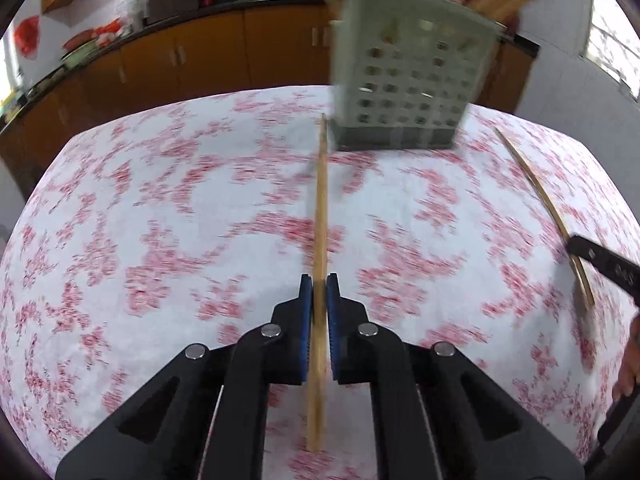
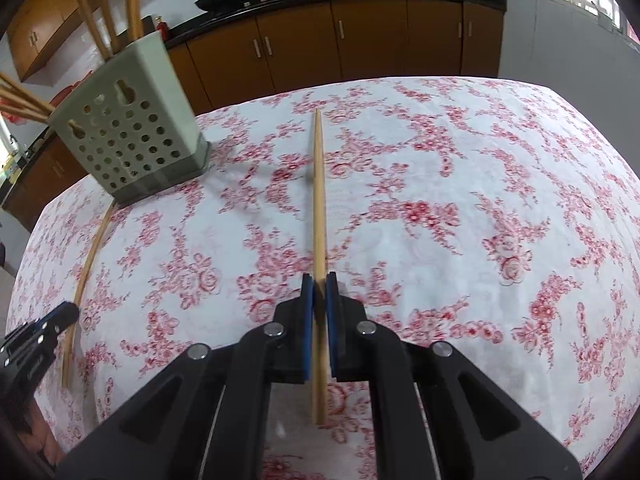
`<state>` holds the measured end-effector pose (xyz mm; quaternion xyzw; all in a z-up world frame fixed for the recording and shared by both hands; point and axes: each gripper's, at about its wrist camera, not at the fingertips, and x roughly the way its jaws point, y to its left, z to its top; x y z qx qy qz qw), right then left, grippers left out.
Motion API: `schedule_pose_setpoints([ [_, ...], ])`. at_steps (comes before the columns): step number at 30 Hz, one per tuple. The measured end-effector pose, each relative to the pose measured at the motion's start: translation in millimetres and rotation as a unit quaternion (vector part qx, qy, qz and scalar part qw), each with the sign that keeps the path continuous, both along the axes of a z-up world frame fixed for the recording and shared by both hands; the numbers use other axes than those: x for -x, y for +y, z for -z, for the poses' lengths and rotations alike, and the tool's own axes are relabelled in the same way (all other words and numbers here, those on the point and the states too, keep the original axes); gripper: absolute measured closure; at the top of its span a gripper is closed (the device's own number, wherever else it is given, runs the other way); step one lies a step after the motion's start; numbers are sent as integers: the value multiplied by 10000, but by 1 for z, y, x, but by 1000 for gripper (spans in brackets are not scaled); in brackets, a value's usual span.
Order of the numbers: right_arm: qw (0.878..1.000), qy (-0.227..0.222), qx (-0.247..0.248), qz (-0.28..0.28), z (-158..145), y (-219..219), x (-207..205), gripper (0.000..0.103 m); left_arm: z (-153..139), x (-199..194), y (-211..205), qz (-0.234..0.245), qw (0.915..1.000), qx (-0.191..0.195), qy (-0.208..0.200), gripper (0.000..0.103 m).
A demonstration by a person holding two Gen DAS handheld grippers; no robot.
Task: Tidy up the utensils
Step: 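Lower the right gripper onto a loose wooden chopstick and close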
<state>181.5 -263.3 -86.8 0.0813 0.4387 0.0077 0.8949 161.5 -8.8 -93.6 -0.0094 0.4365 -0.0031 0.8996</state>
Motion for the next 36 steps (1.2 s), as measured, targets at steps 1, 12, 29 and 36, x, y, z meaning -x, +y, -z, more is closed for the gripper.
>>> schedule_pose_setpoints([
  [1, 10000, -6, -3, -45, 0, 2, 0, 95, 0, -3, 9, -153, 9999, 1, 3, 95],
  [12, 9987, -73, 241, -447, 0, 26, -9, 95, 2, -16, 55, -330, 9994, 130, -35, 94],
  [29, 9978, -185, 401, -494, 2, 29, -11, 95, 2, -15, 55, -290, 9994, 142, -114, 93],
  [36, 9978, -187, 400, -493, 2, 29, -11, 95, 3, -15, 55, -290, 9994, 138, -114, 93],
])
